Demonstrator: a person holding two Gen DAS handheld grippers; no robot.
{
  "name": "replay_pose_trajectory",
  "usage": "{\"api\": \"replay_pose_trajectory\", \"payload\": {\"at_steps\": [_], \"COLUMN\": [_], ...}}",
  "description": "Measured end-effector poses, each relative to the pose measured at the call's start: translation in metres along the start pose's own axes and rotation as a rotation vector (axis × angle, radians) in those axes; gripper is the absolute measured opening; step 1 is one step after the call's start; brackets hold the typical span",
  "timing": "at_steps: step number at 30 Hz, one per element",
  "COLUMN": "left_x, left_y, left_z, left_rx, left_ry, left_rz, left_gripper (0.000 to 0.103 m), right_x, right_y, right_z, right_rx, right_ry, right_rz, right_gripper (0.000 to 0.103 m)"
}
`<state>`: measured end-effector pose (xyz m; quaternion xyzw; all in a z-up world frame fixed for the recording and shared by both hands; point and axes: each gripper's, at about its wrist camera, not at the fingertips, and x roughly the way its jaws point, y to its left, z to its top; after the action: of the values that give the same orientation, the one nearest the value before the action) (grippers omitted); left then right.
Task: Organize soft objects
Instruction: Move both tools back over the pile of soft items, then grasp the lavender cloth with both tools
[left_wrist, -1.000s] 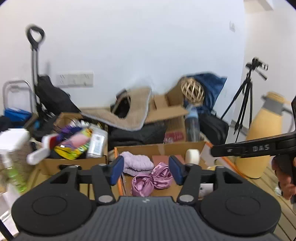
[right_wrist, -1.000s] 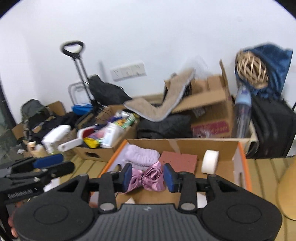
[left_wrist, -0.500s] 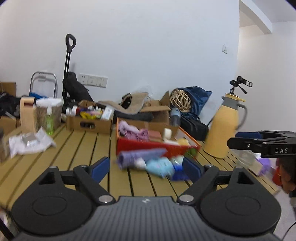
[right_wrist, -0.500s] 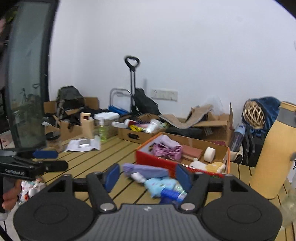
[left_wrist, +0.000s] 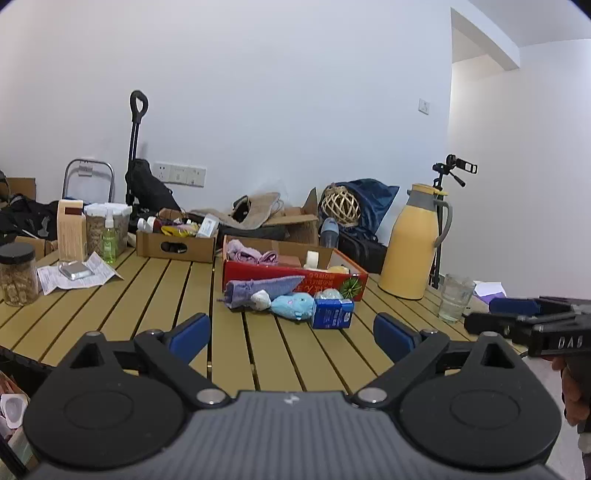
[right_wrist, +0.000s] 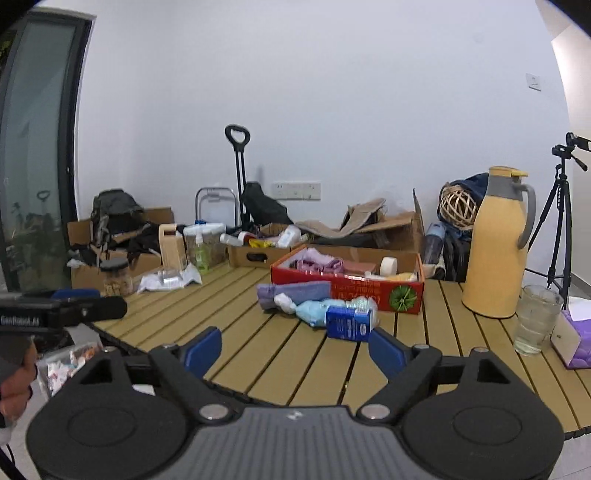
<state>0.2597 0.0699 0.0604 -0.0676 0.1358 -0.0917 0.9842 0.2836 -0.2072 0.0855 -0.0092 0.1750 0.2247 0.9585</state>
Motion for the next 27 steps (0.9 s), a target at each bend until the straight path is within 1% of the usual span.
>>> {"api": "replay_pose_trajectory", "payload": {"at_steps": [2, 5, 10, 13, 16, 19, 21, 25, 27], "left_x": [-0.001, 0.002, 0.020, 0.041, 0.066, 0.100, 0.132, 0.198, 0.235], "left_y": [-0.002, -0.003, 0.004, 0.010, 0.019, 0.032, 0.045, 0.072, 0.086], "left_z": [0.000, 0.000, -0.008, -0.012, -0.011, -0.002, 0.007, 0.028, 0.037], "left_rx": [0.009, 0.013, -0.005, -0.028, -0.047, -0.094, -0.145, -0.250, -0.333], "left_ry": [-0.006, -0.004, 0.028, 0.058, 0.075, 0.091, 0.114, 0.153, 0.175], "left_rz": [0.006, 0.008, 0.010, 0.022, 0.017, 0.021, 0.036, 0.036, 0.047], "left_gripper": [0.099, 0.099, 0.099, 0.099, 0.099, 0.099, 0.099, 0.099, 0.099], "right_x": [-0.004, -0.001, 0.026, 0.048, 0.074, 0.108, 0.137, 0.198, 0.231], "right_y": [0.002, 0.003, -0.008, -0.018, -0.029, -0.044, -0.054, -0.069, -0.073], "right_z": [0.004, 0.006, 0.003, 0.003, 0.009, 0.020, 0.027, 0.039, 0.047], "right_rx": [-0.002, 0.006, 0.036, 0.058, 0.075, 0.096, 0.116, 0.158, 0.170], "right_ry": [-0.030, -0.060, -0.026, -0.001, -0.007, -0.004, 0.012, 0.071, 0.094], "right_rz": [0.009, 0.013, -0.006, -0.026, -0.027, -0.025, -0.018, 0.002, 0.031], "right_gripper": [0.088, 0.088, 0.088, 0.088, 0.087, 0.087, 0.087, 0.079, 0.078]}}
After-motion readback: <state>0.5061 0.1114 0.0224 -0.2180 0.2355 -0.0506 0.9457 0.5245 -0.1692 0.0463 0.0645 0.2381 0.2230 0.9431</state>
